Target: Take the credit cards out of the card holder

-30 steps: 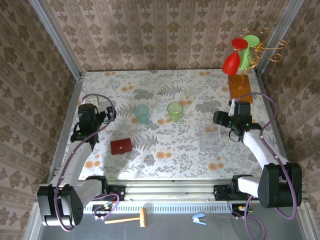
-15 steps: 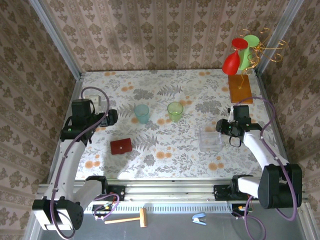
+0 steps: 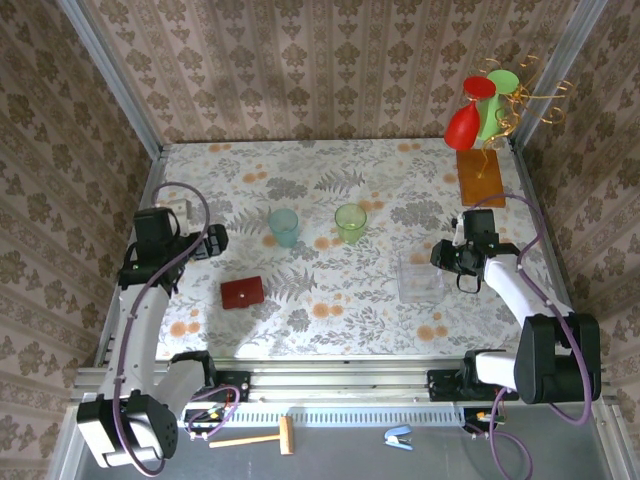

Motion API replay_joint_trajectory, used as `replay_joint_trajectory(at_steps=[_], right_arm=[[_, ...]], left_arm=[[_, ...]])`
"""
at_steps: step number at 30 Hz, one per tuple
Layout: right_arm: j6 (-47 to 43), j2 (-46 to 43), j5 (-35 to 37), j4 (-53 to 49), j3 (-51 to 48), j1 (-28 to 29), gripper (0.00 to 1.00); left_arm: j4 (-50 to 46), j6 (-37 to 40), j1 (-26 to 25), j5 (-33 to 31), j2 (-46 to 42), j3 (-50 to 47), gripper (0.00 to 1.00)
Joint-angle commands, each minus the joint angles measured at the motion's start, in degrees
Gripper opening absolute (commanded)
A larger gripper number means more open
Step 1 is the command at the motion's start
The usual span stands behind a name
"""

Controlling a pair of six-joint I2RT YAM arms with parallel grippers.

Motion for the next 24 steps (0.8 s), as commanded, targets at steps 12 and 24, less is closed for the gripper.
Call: replay_joint_trajectory(at_steps=[12, 24], right_arm=[[-1.3, 1.6, -1.9, -0.8, 1.6, 0.0, 0.26], [-1.5, 2.8, -1.2, -0.9, 2.3, 0.2, 0.17]], left_arm=[[1.5, -0.9, 3.3, 5.0, -0.9, -1.0, 1.00], [-0.8, 2.8, 3.3, 3.1, -2.0, -1.0, 1.00]])
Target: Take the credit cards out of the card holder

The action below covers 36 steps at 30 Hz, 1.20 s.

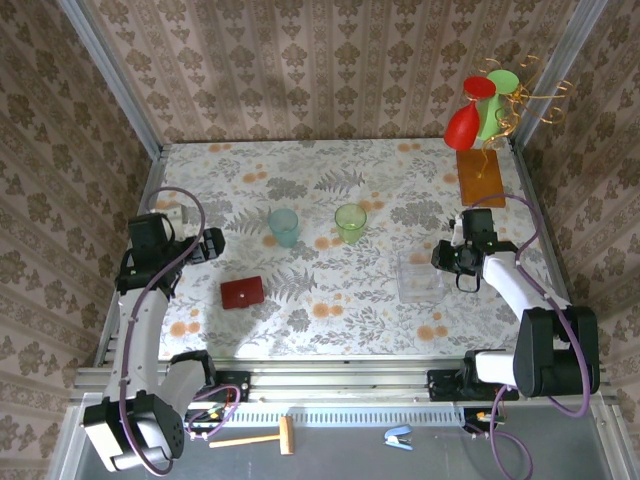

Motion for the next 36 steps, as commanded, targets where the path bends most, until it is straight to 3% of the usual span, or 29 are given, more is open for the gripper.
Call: replay_joint_trajectory(at_steps=[1, 17, 36], right_arm=[[-0.4, 1.0, -0.3, -1.1, 1.7, 0.2, 0.17], [-0.7, 2.9, -0.2, -1.6, 2.7, 0.5, 0.16], [1.6, 0.4, 2.2, -3.0, 3.1, 4.6, 0.04]], left_arm=[[-1.2, 1.2, 0.3, 0.3, -0.9, 1.2, 1.00], [-1.3, 1.6, 0.3, 0.8, -0.9, 1.1, 1.00], [-2.5, 0.5, 0.4, 0.7, -5.1, 0.3, 1.00]])
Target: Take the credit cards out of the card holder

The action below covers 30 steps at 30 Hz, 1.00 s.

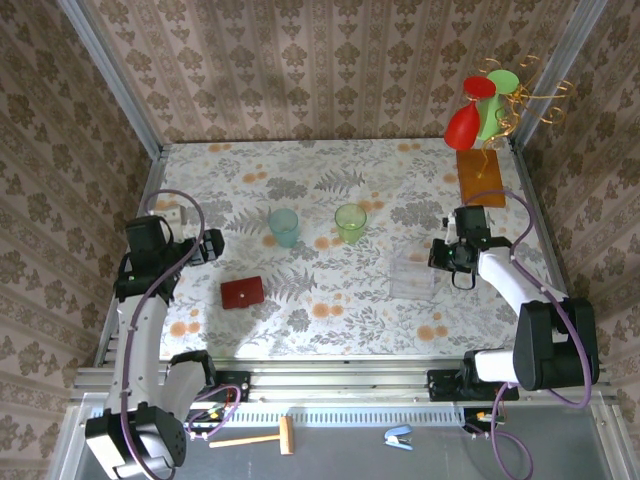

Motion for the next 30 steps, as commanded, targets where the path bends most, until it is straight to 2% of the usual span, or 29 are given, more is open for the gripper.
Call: replay_joint_trajectory(at_steps=[1, 4, 12, 20, 30], right_arm=[[2.0, -1.6, 1.6, -2.8, 2.0, 2.1, 0.04], [3.9, -1.4, 3.3, -3.5, 3.6, 5.1, 0.00], [12.0, 3.2, 7.0, -1.7, 9.4, 16.6, 0.00], [19.5, 13.1, 11.3, -1.1, 19.1, 28.4, 0.00], [24.8, 26.7, 15.2, -2.5, 33.5, 36.5, 0.00]], left_arm=[[-1.8, 0.0, 0.3, 0.7, -2.3, 0.1, 1.00], [-2.8, -0.1, 0.3, 0.8, -3.5, -0.7, 1.00], [-3.0, -0.8, 0.3, 1.6, -4.6, -1.8, 1.00], [-2.8, -0.5, 0.2, 1.6, -4.5, -2.0, 1.00], [-2.5, -0.1, 0.3, 1.7, -4.3, -2.0, 1.00]])
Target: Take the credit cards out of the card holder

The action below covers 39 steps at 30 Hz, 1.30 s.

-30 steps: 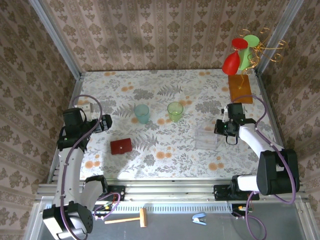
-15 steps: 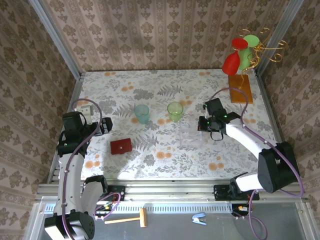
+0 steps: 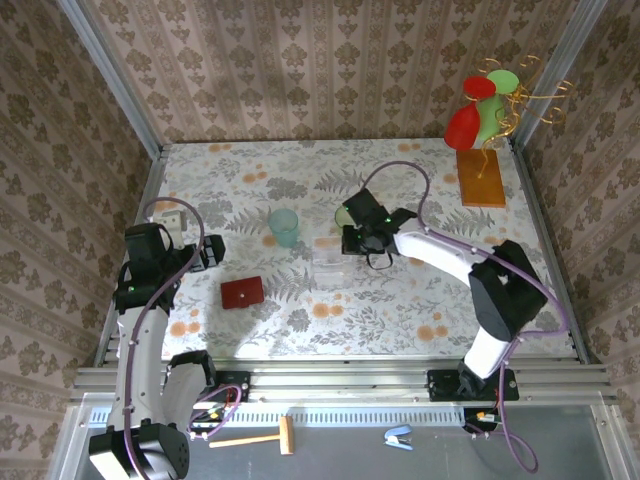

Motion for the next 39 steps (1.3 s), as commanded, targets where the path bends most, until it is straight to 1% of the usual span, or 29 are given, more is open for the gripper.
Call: replay_joint_trajectory(at_steps=[1, 5, 10, 18, 26, 30, 39], right_arm=[[3.8, 3.4, 3.5, -0.1, 4.6, 1.6, 0.00], [4.5, 6.7, 3.7, -0.2, 7.1, 2.1, 0.00], [4.3, 6.9, 5.7, -1.6, 6.9, 2.1, 0.00], [3.0, 5.2, 7.3, -3.3, 4.4, 1.4, 0.00], [2.5, 2.9, 6.8, -4.4, 2.8, -0.1, 0.00], [2.0, 0.7, 6.4, -4.4, 0.5, -0.9, 0.00], [0.0, -1.0, 4.9, -4.2, -2.5, -3.3, 0.00]], left_arm=[[-0.8, 0.1, 0.2, 0.9, -0.3, -0.4, 1.00], [-0.8, 0.1, 0.2, 1.1, -0.1, -0.5, 1.00], [-0.7, 0.0, 0.2, 1.3, 0.0, -0.5, 1.00], [-0.6, 0.1, 0.2, 1.6, 0.6, -0.5, 1.00], [-0.7, 0.1, 0.2, 1.6, 0.9, -0.5, 1.00], [-0.9, 0.0, 0.2, 1.2, 1.0, -0.4, 1.00], [-0.9, -0.2, 0.3, 1.3, 1.1, -0.5, 1.00]])
